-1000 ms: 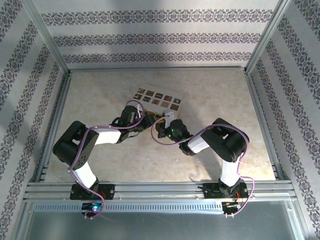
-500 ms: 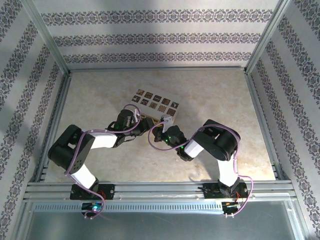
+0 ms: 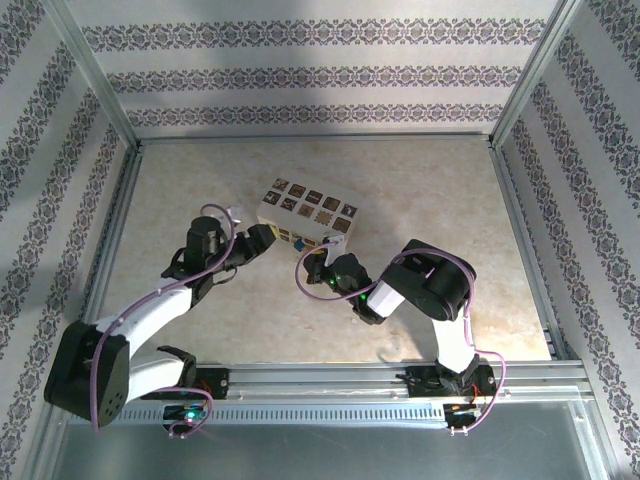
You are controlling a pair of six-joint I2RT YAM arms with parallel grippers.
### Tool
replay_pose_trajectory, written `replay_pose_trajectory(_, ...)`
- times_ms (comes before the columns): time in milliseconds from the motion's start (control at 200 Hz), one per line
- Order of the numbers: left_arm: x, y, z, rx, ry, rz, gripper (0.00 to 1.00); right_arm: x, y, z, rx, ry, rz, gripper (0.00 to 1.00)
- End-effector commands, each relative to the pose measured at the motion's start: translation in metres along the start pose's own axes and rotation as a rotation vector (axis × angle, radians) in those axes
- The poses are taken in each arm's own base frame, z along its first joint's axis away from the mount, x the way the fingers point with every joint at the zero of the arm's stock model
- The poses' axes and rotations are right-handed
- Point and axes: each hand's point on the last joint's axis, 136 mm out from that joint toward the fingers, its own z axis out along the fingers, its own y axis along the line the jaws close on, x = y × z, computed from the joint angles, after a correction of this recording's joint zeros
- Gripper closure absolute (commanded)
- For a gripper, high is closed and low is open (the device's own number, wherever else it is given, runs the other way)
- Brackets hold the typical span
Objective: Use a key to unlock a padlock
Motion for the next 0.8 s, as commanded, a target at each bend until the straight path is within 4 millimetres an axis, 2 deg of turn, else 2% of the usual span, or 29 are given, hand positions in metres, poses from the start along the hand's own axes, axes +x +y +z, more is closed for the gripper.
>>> replay_pose_trajectory(0, 0.011, 0.017, -0.012, -0.043, 0.034, -0.007, 0.35, -0.01, 0.017, -0.005, -0.039, -0.057, 0.066, 0.99)
replay_pose_trajectory(205, 0.012, 0.024, -0.019, -0.011, 0.021, -0.067, 0.35, -0.004, 0.02, -0.012, -0.016, -0.059, 0.165, 0.99)
replay_pose_trajectory(480, 0.02, 0.032, -0.015, 0.015, 0.035, -0.135, 0.38, 0.014, 0.018, -0.018, 0.004, -0.03, 0.287, 0.99)
replay_pose_trajectory(795, 0.029, 0.038, -0.006, 0.057, 0.059, -0.203, 0.43, 0.014, 0.024, -0.019, -0.011, -0.029, 0.331, 0.99)
